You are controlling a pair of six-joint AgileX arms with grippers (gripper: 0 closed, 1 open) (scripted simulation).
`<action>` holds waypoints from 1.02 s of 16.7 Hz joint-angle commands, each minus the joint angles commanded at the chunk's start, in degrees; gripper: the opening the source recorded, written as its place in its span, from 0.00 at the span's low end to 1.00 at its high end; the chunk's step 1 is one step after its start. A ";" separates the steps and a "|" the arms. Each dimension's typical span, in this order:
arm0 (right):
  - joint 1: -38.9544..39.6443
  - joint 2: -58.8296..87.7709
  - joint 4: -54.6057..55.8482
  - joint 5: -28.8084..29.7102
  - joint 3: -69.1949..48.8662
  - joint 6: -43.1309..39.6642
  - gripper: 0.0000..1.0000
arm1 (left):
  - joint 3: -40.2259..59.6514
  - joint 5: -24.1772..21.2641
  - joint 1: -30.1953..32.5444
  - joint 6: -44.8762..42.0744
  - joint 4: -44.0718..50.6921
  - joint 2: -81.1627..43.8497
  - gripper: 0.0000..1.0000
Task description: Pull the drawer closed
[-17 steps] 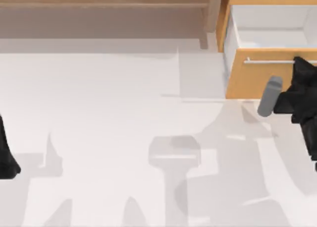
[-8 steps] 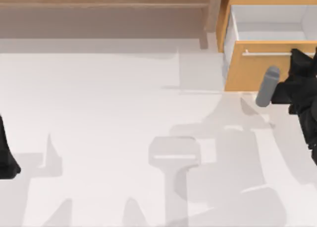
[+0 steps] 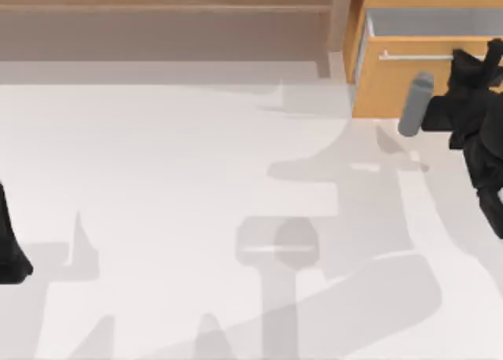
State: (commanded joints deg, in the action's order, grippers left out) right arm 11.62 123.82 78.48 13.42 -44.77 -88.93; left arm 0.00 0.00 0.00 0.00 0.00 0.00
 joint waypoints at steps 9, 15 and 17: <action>-0.34 1.43 -2.13 -0.50 -3.78 0.03 0.00 | 0.00 0.00 0.00 0.00 0.00 0.00 1.00; -1.68 6.37 -8.28 -1.69 -14.53 -0.07 0.00 | 0.00 0.00 0.00 0.00 0.00 0.00 1.00; -2.04 7.59 -9.93 -2.01 -17.39 0.00 0.00 | 0.00 0.00 0.00 0.00 0.00 0.00 1.00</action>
State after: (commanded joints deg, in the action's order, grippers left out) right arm 9.58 131.41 68.55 11.41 -62.16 -88.93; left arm 0.00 0.00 0.00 0.00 0.00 0.00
